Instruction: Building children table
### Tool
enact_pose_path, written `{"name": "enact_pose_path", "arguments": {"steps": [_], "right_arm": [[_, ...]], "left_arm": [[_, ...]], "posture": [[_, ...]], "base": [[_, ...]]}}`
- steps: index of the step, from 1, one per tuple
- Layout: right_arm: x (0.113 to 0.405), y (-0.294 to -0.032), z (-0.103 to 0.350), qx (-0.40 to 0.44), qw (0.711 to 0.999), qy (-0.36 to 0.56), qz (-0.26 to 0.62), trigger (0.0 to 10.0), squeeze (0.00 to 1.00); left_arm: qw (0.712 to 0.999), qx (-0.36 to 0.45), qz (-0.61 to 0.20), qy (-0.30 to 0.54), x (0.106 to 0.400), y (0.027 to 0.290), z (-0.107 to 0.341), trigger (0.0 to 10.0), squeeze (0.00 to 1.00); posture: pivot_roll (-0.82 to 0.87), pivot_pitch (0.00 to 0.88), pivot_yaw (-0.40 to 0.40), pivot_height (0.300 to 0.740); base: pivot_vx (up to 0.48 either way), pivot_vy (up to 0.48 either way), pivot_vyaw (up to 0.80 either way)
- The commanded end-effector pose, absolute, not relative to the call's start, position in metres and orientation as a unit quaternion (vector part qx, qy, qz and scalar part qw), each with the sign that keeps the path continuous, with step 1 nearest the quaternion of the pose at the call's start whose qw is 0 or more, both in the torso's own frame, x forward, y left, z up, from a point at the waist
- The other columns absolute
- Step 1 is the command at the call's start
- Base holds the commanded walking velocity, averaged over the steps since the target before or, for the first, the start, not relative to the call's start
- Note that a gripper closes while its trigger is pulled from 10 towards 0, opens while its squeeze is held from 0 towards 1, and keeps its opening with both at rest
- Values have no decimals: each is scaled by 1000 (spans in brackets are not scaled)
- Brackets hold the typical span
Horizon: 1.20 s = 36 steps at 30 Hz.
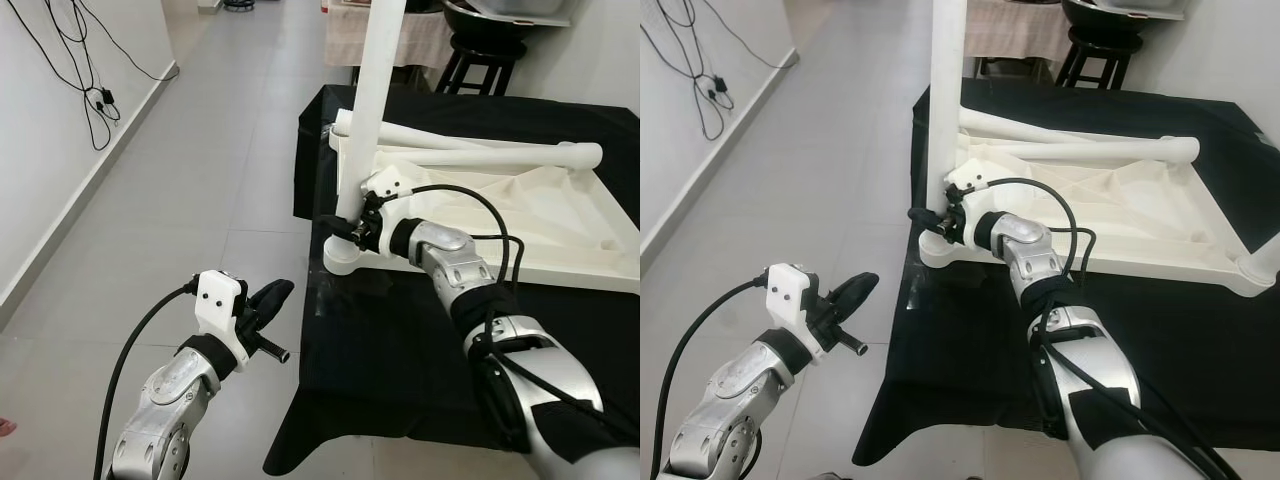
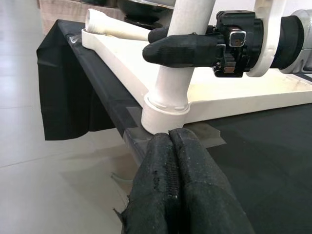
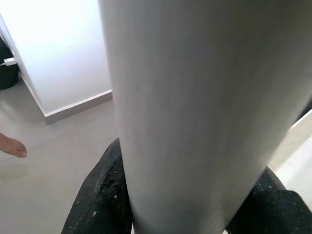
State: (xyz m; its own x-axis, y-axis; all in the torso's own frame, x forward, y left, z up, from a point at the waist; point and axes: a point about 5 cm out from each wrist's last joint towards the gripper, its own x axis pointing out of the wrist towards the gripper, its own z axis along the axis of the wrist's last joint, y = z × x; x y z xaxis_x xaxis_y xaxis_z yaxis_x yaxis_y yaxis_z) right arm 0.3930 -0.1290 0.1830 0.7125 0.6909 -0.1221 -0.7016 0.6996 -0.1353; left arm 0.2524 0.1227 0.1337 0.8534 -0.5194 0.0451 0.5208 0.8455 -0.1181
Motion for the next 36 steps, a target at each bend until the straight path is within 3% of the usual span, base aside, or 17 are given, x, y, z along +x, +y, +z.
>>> {"name": "enact_pose_path", "arguments": {"steps": [1,7,8,9,10,12,13,15,22,23,25,26,27,28,33,34,36], "right_arm": [[392,-149,180,-79,934,29,348,0,0],[389,-160,171,-58,945,34,320,0,0],[386,-168,160,-43,959,47,277,0,0],[379,-180,140,-2,991,86,100,0,0],[379,-180,140,-2,991,86,100,0,0],[350,-165,127,0,995,95,-11,0,0],[350,-165,127,0,995,95,-11,0,0],[341,-136,135,-2,998,62,14,0,0],[361,-132,145,-13,999,46,16,0,0],[364,-135,151,-18,999,41,7,1569,0],[364,-135,151,-18,999,41,7,1569,0],[365,-137,156,-19,999,39,0,10000,0],[365,-136,161,-23,999,45,11,10000,0],[366,-135,166,-20,998,43,33,10000,1000],[372,-130,189,-9,994,17,103,10000,1000],[379,-121,207,-32,975,-16,220,10000,0],[380,-119,210,-39,968,-23,247,10000,0]], "left_arm": [[959,-65,-275,5,250,122,130,10000,0],[959,-66,-276,6,249,123,129,10000,0],[959,-66,-276,7,249,123,129,10000,0],[959,-67,-277,8,249,125,129,10000,0],[959,-67,-277,8,249,125,129,10000,0],[958,-66,-280,10,249,126,129,10000,0],[958,-66,-280,10,249,126,129,10000,0],[957,-64,-283,12,250,127,128,10000,0],[958,-57,-281,10,251,126,128,10000,0],[959,-57,-276,8,251,127,128,10000,0],[959,-57,-276,8,251,127,128,10000,0],[960,-57,-273,7,252,127,129,10000,0],[961,-58,-271,6,252,127,129,10000,0],[961,-59,-272,6,253,127,129,10000,0],[959,-61,-275,7,253,126,129,10000,0],[959,-62,-276,6,254,125,130,10000,0],[959,-62,-276,6,254,125,130,10000,0]], "posture": [[61,104,-63,740],[54,104,-62,740],[49,103,-63,740],[43,106,-54,740],[43,106,-54,740],[44,109,-46,740],[44,109,-46,740],[34,93,-37,740],[48,94,-55,740],[49,93,-56,740],[49,93,-56,740],[49,93,-56,740],[49,94,-57,740],[47,95,-56,740],[46,95,-59,740],[47,96,-61,740],[47,96,-61,740]], "base": [[0,0,0],[0,0,0],[0,0,0],[0,0,0],[0,0,0],[0,0,0],[0,0,0],[0,0,0],[0,0,0],[0,0,0],[0,0,0],[0,0,0],[0,0,0],[0,0,0],[0,0,0],[0,0,0],[0,0,0]]}}
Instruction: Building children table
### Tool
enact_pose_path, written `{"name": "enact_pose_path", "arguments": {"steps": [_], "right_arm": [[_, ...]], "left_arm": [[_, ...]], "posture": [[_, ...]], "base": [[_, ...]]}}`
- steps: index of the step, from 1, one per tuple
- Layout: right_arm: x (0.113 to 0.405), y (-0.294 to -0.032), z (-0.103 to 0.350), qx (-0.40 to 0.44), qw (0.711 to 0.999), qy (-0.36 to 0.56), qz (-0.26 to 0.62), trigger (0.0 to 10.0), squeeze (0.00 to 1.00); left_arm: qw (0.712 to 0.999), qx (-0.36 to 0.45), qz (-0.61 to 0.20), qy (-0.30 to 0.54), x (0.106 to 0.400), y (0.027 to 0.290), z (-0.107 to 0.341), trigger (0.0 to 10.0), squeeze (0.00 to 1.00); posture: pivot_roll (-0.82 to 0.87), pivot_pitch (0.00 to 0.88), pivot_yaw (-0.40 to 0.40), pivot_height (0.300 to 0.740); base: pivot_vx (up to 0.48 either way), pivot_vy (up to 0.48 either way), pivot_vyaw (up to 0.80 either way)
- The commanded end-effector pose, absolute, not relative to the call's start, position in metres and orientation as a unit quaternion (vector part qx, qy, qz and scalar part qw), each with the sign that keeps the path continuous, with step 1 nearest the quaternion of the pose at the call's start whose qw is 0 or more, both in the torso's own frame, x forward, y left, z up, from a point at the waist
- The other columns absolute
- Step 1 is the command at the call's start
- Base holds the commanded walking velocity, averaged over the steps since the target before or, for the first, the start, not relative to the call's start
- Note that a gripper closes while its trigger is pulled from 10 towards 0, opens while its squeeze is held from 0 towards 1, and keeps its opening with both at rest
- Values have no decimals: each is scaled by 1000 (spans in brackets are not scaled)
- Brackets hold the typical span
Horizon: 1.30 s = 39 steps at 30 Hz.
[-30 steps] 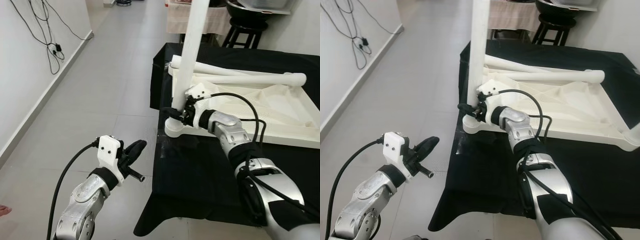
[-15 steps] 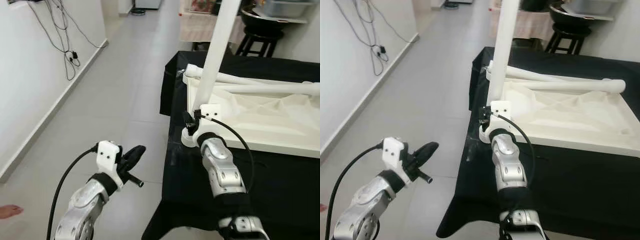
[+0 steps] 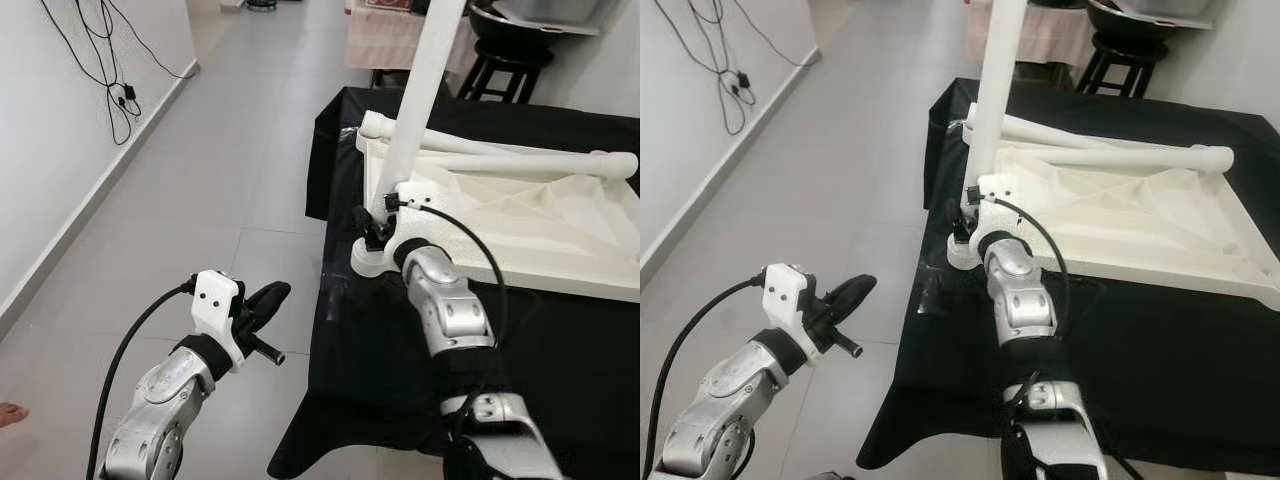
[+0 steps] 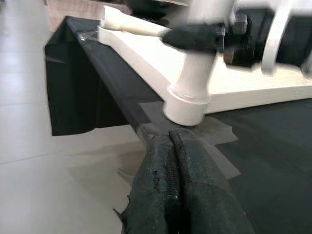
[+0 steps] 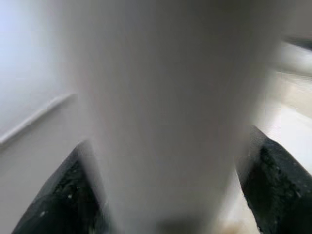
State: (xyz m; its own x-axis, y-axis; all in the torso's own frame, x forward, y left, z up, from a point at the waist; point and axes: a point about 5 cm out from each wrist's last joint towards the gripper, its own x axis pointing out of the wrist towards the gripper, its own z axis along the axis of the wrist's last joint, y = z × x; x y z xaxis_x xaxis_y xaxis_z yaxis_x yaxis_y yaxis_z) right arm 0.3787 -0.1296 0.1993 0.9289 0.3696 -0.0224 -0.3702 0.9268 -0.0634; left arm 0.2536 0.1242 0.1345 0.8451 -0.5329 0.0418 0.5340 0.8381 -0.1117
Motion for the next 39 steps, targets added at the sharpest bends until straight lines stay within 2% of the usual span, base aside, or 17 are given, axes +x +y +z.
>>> {"name": "enact_pose_path", "arguments": {"steps": [1,2,3,4,5,7,13,14,28,31,32,34,35,36,37,38,39], "right_arm": [[380,-119,210,-39,968,-23,247,10000,0],[379,-116,215,-57,952,-35,300,10000,0],[379,-116,215,-57,952,-35,300,10000,0],[376,-112,220,-92,912,-49,396,10000,0],[376,-112,220,-92,912,-49,396,10000,0],[374,-111,221,-92,886,-44,452,10000,0],[383,-109,219,-69,869,-9,489,9725,0],[384,-109,217,-68,869,-1,490,0,0],[381,-124,195,-47,866,15,498,0,0],[378,-131,182,-39,885,24,463,0,0],[377,-132,175,-37,896,28,441,0,0],[379,-130,157,-43,944,56,321,0,0],[378,-131,151,33,985,51,164,0,0],[378,-131,151,33,985,51,164,0,0],[367,-127,140,101,988,78,90,0,0],[356,-120,133,126,985,91,74,0,0],[347,-116,130,109,989,86,58,0,0]], "left_arm": [[959,-62,-276,6,254,125,130,10000,0],[959,-62,-275,5,254,125,130,10000,0],[959,-62,-275,5,254,125,130,10000,0],[960,-63,-274,4,254,124,130,10000,0],[960,-63,-274,4,254,124,130,10000,0],[960,-63,-273,3,254,124,130,10000,0],[960,-63,-273,3,254,123,130,10000,0],[960,-62,-272,3,254,123,130,10000,0],[961,-64,-270,3,253,123,130,10000,0],[960,-66,-271,3,253,124,130,10000,0],[960,-66,-271,3,253,124,130,10000,0],[960,-66,-271,4,253,125,130,10000,0],[960,-65,-271,4,253,125,131,10000,0],[960,-65,-271,4,253,125,131,10000,0],[960,-64,-271,3,253,126,131,10000,0],[961,-64,-271,4,254,126,131,10000,0],[961,-63,-270,4,254,127,131,10000,0]], "posture": [[47,96,-61,740],[47,94,-63,740],[47,94,-63,740],[51,93,-66,740],[51,93,-66,740],[51,91,-67,740],[60,90,-71,740],[65,92,-74,740],[58,99,-71,740],[47,102,-70,740],[47,102,-70,740],[45,106,-71,740],[43,110,-69,740],[43,110,-69,740],[47,112,-70,740],[46,112,-66,740],[39,108,-62,740]], "base": [[0,0,0],[0,0,0],[0,0,0],[0,0,0],[0,0,0],[0,0,0],[0,0,0],[0,0,0],[0,0,0],[0,0,0],[0,0,0],[0,0,0],[0,0,0],[0,0,0],[0,0,0],[0,0,0],[0,0,0]]}}
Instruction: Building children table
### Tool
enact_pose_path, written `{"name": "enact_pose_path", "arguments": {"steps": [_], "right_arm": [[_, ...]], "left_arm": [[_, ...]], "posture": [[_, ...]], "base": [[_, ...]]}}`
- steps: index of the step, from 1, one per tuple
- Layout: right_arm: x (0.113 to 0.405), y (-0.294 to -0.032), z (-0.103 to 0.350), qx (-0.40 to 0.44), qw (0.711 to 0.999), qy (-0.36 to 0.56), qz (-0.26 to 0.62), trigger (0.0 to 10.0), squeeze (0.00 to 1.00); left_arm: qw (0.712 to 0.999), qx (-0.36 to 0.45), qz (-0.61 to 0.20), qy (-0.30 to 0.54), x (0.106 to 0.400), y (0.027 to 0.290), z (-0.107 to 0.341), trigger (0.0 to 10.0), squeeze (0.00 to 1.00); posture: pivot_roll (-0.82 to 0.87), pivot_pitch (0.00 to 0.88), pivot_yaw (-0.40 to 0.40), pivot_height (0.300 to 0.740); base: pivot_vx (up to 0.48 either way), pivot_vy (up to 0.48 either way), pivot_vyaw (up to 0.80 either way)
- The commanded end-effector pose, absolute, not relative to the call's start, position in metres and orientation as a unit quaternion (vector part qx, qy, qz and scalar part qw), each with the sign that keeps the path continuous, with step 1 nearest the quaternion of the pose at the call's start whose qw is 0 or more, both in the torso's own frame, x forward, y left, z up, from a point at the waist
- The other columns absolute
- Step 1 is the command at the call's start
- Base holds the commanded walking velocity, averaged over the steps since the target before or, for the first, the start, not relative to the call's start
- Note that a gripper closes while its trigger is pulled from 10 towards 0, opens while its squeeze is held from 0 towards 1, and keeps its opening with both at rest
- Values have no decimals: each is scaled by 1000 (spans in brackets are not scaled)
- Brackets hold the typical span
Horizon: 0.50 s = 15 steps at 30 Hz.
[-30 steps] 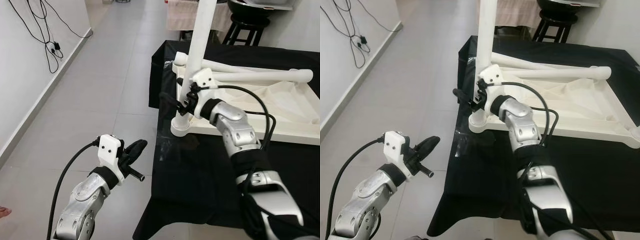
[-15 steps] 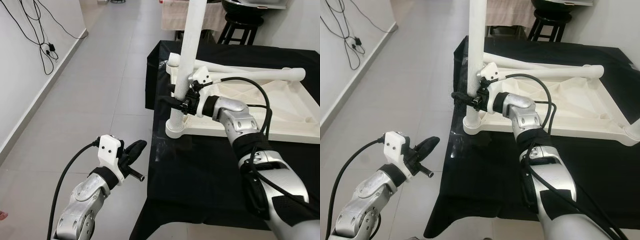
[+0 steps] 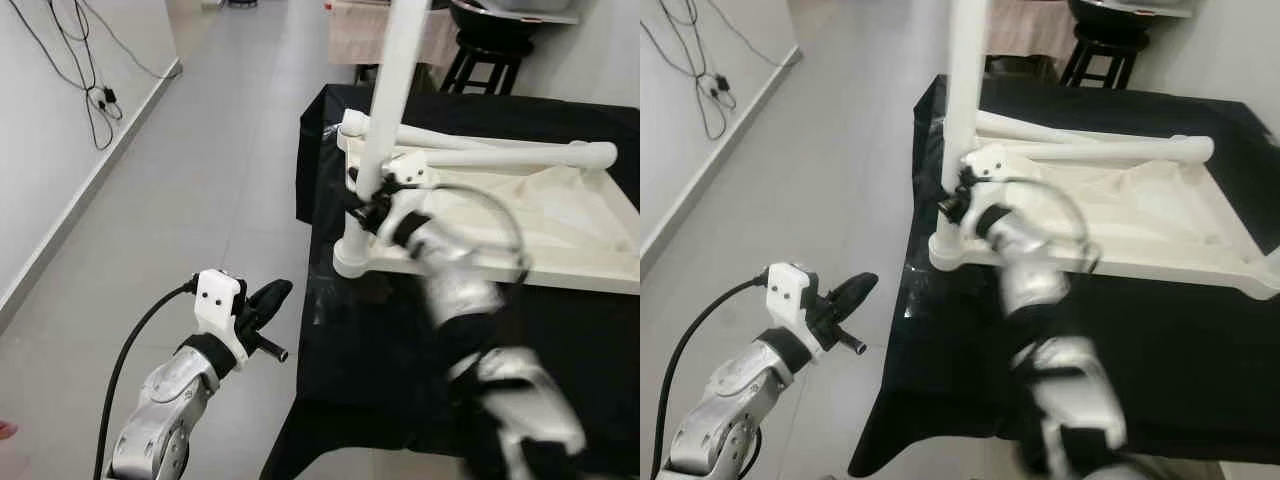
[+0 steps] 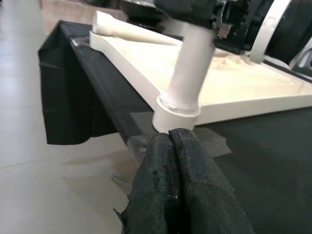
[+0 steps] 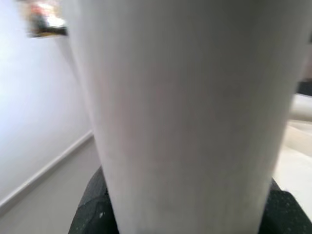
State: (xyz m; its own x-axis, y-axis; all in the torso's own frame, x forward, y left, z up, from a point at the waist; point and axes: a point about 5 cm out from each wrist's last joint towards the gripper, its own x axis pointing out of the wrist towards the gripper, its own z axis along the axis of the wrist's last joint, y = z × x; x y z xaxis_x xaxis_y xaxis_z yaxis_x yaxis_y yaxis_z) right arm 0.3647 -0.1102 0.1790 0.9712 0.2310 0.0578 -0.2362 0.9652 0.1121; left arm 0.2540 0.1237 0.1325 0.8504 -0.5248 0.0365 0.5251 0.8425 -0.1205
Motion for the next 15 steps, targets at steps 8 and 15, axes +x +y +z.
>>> {"name": "enact_pose_path", "arguments": {"steps": [8,15], "right_arm": [[358,-108,146,23,993,46,107,0,0],[362,-99,167,16,988,26,152,10000,1000]], "left_arm": [[960,-63,-271,5,255,127,129,10000,0],[961,-62,-268,4,255,127,129,10000,0]], "posture": [[37,98,-65,740],[41,91,-62,740]], "base": [[0,0,0],[0,0,0]]}}
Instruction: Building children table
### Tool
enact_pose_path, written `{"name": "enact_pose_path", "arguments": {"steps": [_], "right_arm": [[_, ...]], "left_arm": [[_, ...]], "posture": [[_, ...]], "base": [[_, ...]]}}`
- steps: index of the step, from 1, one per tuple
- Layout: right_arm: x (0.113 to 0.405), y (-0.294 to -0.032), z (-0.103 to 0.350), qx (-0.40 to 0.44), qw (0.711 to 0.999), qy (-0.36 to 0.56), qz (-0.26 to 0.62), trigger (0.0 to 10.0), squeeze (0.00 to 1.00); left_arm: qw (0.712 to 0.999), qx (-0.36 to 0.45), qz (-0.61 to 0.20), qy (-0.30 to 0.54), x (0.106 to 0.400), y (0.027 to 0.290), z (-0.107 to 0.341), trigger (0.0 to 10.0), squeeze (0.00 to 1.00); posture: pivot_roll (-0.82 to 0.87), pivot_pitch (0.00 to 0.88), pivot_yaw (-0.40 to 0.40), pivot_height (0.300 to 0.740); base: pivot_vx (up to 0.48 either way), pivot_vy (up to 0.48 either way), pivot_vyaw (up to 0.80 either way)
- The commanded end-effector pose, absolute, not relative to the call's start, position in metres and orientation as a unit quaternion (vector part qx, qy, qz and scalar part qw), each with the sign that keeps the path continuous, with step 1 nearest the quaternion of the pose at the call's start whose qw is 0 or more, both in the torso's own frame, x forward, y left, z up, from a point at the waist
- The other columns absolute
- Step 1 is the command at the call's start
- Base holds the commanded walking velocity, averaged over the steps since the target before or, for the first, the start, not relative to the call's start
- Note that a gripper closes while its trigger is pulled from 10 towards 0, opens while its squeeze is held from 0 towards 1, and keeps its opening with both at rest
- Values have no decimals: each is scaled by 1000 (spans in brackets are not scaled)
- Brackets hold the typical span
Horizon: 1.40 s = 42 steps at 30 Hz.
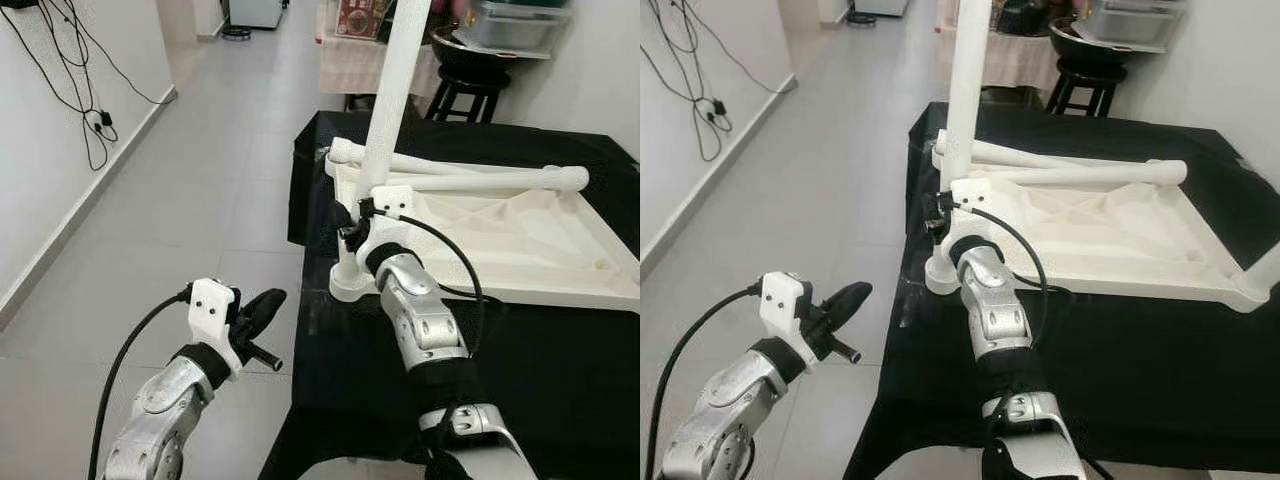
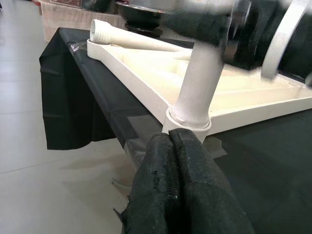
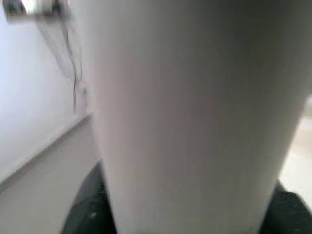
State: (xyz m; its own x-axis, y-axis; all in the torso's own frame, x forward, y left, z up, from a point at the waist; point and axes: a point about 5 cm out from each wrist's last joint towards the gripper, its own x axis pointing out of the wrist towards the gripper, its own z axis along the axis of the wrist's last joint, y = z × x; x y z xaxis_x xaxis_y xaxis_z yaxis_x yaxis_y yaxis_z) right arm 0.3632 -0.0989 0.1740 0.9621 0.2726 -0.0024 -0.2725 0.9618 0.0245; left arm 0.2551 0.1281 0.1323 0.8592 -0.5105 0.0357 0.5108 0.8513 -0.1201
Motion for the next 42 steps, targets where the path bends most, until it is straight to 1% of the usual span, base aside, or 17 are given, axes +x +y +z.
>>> {"name": "enact_pose_path", "arguments": {"steps": [1,4,5,6,7,8,9,11,15,20,21,22,32,37,39,40,42], "right_arm": [[362,-99,167,16,988,26,152,10000,1000],[363,-97,174,17,984,18,178,10000,1000],[363,-91,184,14,968,2,250,10000,565],[363,-91,184,14,968,2,250,10000,565],[362,-89,193,4,944,-17,329,10000,0],[360,-88,200,-9,913,-33,407,10000,0],[360,-88,200,-9,913,-33,407,10000,0],[359,-92,202,-33,870,-32,492,10000,0],[368,-99,200,-35,849,-8,527,10000,0],[377,-102,199,-27,850,15,526,10000,0],[378,-102,200,-29,849,18,527,1137,0],[379,-102,200,-26,849,21,528,0,0],[379,-112,197,-25,846,22,532,0,0],[378,-128,190,-41,863,16,503,0,0],[376,-136,179,-55,893,24,445,0,0],[376,-136,179,-55,893,24,445,0,0],[372,-137,158,-47,954,45,293,0,0]], "left_arm": [[961,-62,-268,4,255,127,129,10000,0],[961,-63,-270,5,255,126,129,10000,0],[960,-64,-272,5,255,126,129,10000,0],[960,-64,-272,5,255,126,129,10000,0],[960,-64,-273,5,255,125,129,10000,0],[960,-64,-273,5,255,124,128,10000,0],[960,-64,-273,5,255,124,128,10000,0],[960,-64,-273,5,255,123,128,10000,0],[960,-63,-272,5,255,123,128,10000,0],[960,-61,-271,6,255,122,128,10000,0],[961,-61,-271,6,254,123,128,10000,0],[961,-61,-271,6,254,123,127,10000,0],[961,-61,-271,6,253,123,128,10000,0],[960,-64,-272,6,253,123,128,10000,0],[960,-65,-272,6,253,124,129,10000,0],[960,-65,-272,6,253,124,129,10000,0],[960,-65,-272,6,254,127,129,10000,0]], "posture": [[41,91,-62,740],[39,87,-62,740],[40,84,-64,740],[40,84,-64,740],[43,82,-66,740],[44,79,-68,740],[44,79,-68,740],[49,78,-71,740],[60,77,-72,740],[60,77,-72,740],[69,75,-77,740],[69,75,-77,740],[63,85,-69,740],[51,92,-65,740],[43,93,-62,740],[43,93,-62,740],[32,97,-57,740]], "base": [[0,0,0],[0,0,0],[0,0,0],[0,0,0],[0,0,0],[0,0,0],[0,0,0],[0,0,0],[0,0,0],[0,0,0],[0,0,0],[0,0,0],[0,0,0],[0,0,0],[0,0,0],[0,0,0],[0,0,0]]}}
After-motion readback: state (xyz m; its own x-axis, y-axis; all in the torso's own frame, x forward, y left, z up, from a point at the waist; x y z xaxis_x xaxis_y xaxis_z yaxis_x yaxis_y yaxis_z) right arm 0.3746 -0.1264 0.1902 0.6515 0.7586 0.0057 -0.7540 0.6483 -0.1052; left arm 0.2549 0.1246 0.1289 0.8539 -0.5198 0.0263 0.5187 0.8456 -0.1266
